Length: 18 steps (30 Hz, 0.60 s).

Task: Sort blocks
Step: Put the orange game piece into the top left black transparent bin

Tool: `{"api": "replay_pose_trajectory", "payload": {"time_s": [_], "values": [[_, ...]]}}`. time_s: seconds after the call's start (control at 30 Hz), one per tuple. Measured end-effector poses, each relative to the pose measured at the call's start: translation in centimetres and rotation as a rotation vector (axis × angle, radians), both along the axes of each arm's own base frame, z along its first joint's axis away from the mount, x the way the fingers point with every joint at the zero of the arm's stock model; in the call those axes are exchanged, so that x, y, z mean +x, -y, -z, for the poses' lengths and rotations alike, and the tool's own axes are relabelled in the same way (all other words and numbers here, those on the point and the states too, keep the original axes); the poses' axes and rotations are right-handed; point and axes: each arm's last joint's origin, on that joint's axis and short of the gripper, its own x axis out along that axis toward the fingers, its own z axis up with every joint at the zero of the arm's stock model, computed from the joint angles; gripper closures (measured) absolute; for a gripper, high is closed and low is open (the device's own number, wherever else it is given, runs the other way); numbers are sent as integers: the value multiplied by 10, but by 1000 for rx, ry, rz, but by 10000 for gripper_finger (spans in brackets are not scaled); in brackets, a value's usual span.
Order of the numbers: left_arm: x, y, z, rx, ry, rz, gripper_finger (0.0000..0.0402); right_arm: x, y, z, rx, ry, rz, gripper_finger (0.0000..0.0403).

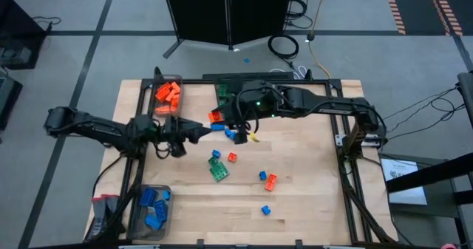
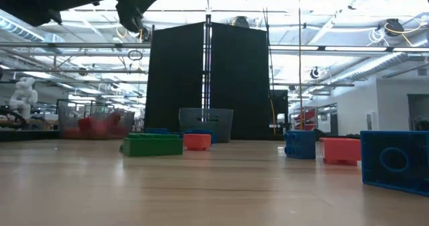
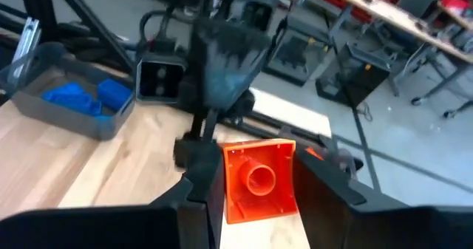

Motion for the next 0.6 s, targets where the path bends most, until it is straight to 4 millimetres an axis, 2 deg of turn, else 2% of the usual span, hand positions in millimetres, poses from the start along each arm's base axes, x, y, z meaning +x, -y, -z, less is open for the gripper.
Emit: {"api": "replay_pose_trajectory", "payload": {"time_s": [0.27,0.4,0.6], "values": [[1,5,-11,-8,266,-68,52,5,-1,0,14,33,-48,282],[9,7,-4,96,228,-93,52,7,-3,-6,28,100,-103,282],[18,8,4,160,214,-134,52,7,-4,-10,26,134,-121,281]]}}
